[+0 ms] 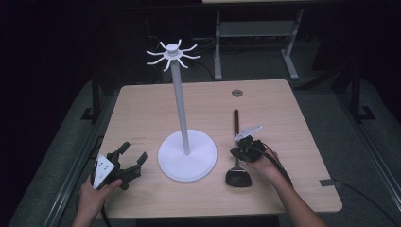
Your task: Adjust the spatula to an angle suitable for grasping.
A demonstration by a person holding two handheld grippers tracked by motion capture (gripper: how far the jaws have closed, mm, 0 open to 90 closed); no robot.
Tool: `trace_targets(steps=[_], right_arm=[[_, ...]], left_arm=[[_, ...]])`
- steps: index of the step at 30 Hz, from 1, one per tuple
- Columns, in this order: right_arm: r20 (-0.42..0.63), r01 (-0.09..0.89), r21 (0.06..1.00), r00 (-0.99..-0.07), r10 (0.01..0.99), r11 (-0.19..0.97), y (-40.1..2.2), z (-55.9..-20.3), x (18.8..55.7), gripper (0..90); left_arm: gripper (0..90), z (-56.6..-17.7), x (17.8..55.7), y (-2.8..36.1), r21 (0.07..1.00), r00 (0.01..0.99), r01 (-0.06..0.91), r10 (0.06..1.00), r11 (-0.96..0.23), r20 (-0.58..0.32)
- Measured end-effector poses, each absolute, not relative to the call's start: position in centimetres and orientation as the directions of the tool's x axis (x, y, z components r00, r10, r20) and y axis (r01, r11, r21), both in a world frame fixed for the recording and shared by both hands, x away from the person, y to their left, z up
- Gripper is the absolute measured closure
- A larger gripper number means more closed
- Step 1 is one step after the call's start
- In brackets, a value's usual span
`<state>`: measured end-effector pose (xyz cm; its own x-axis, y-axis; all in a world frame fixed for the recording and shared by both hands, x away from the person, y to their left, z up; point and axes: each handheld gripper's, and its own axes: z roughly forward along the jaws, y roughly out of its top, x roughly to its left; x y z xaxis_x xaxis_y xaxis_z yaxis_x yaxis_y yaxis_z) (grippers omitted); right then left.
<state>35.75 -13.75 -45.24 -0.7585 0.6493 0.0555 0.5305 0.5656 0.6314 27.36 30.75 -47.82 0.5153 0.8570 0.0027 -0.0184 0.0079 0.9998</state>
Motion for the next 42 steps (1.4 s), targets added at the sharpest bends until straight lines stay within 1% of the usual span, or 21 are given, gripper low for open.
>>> trace_targets(steps=[9,18,21,28,35,42], right_arm=[[0.050,0.562,0.595,-0.739,0.672,0.574,-14.8,-45.4,35.9,89.3],[0.039,0.580,0.584,-0.718,0.695,0.567,-16.2,-45.4,35.7,89.2],[0.044,0.589,0.583,-0.710,0.702,0.560,-16.8,-45.2,35.4,89.2],[0.050,0.602,0.587,-0.695,0.717,0.541,-18.2,-45.2,35.4,89.2],[0.023,0.605,0.586,-0.678,0.735,0.540,-19.9,-45.2,35.5,89.2],[0.034,0.633,0.581,-0.647,0.762,0.512,-21.4,-45.2,35.7,89.2]], left_arm=[[18.3,-47.8,27.3,30.8,1.000,0.513,-0.023,0.858,0.014,0.000],[17.5,-47.8,27.6,30.6,1.000,0.505,-0.005,0.863,0.003,0.000],[12.7,-47.8,27.6,30.6,1.000,0.498,-0.005,0.867,0.002,0.001],[12.6,-47.8,27.6,30.6,1.000,0.489,-0.005,0.872,-0.003,0.006],[12.6,-47.8,27.6,30.6,1.000,0.482,-0.005,0.876,-0.003,0.004],[12.6,-47.8,27.6,30.6,1.000,0.483,-0.005,0.876,-0.002,0.004]])
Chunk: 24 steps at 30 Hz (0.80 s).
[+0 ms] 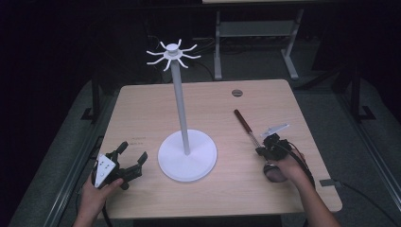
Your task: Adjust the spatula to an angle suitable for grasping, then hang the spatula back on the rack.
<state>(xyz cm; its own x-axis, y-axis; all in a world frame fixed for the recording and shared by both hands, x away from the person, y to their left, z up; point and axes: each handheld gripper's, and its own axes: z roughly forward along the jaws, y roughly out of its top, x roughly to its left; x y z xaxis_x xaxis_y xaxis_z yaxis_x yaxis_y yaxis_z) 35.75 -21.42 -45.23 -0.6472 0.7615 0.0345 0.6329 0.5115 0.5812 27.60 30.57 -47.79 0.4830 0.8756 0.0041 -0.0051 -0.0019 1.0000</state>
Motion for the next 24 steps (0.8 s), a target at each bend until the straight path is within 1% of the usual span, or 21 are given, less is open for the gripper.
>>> trace_targets(steps=[16,20,24], right_arm=[[0.012,0.667,0.584,-0.576,0.817,0.462,-25.3,-45.2,36.6,89.2],[0.026,0.672,0.588,-0.573,0.819,0.451,-25.7,-45.1,36.7,88.9],[0.055,0.667,0.603,-0.583,0.811,0.438,-25.5,-44.5,36.8,85.5]], left_arm=[[12.5,-47.8,27.5,30.6,1.000,0.480,-0.016,0.877,0.002,0.005],[12.6,-47.8,27.4,30.5,1.000,0.477,-0.020,0.879,0.007,0.003],[12.6,-47.8,27.4,30.6,1.000,0.475,-0.025,0.880,0.003,0.009]])
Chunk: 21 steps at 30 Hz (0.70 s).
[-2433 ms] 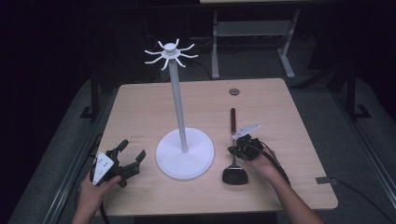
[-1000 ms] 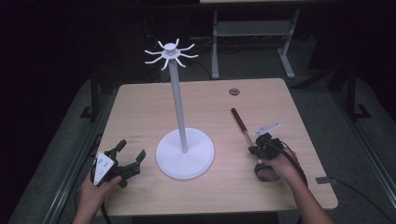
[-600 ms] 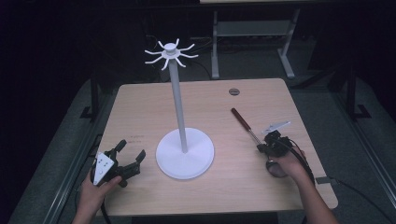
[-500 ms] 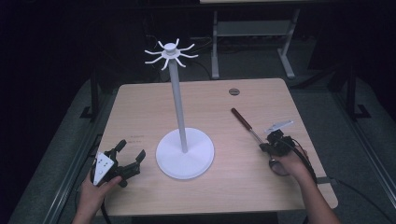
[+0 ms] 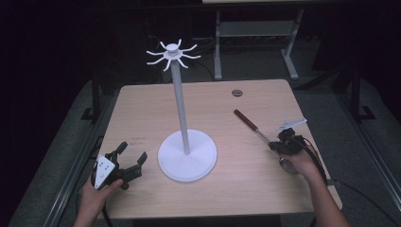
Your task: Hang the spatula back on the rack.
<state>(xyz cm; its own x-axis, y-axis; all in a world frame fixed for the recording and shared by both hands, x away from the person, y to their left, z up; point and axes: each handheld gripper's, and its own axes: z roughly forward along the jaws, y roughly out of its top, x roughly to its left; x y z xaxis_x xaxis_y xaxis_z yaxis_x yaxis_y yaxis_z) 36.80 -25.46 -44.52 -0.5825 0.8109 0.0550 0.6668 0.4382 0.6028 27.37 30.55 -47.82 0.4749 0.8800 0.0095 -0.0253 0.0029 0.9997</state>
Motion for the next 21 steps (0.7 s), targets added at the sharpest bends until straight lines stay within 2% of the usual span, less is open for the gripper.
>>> trace_targets(steps=[7,12,21], right_arm=[[0.075,0.665,0.604,-0.595,0.800,0.438,-24.7,-43.7,37.6,76.5],[0.065,0.678,0.566,-0.604,0.795,0.469,-24.0,-43.2,38.6,69.1],[0.047,0.692,0.514,-0.613,0.789,0.507,-22.9,-41.5,41.4,64.5]], left_arm=[[12.6,-47.8,27.4,30.5,1.000,0.473,-0.020,0.881,0.007,0.004],[12.7,-47.8,27.5,30.6,1.000,0.475,-0.018,0.880,0.003,0.006],[12.7,-47.8,27.3,30.6,1.000,0.477,-0.028,0.879,0.002,0.011]])
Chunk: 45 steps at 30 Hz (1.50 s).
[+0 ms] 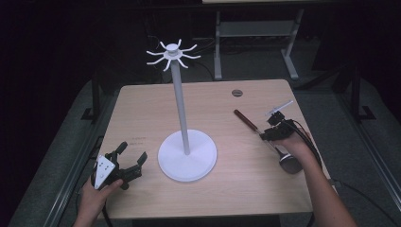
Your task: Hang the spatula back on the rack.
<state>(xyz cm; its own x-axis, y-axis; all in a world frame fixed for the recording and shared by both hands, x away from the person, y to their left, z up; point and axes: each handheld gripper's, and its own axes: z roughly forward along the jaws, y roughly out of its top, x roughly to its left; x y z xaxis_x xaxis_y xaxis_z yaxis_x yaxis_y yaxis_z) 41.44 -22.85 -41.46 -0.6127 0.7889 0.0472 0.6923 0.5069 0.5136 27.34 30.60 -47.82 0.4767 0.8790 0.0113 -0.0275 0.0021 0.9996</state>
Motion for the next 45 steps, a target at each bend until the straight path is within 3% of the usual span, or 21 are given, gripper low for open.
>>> trace_targets(steps=[9,23,45], right_arm=[[0.023,0.696,0.457,-0.631,0.775,0.553,-21.4,-40.7,44.3,62.8],[0.002,0.698,0.380,-0.657,0.754,0.607,-19.4,-42.9,48.4,62.1],[0.030,0.732,0.338,-0.637,0.771,0.592,-19.0,-44.4,49.3,70.3]], left_arm=[[12.7,-47.8,27.3,30.7,0.999,0.478,-0.035,0.878,0.007,0.010],[12.7,-47.9,27.2,30.7,0.999,0.482,-0.041,0.876,0.008,0.012],[12.8,-47.9,27.2,30.7,0.999,0.483,-0.046,0.875,0.015,0.009]])
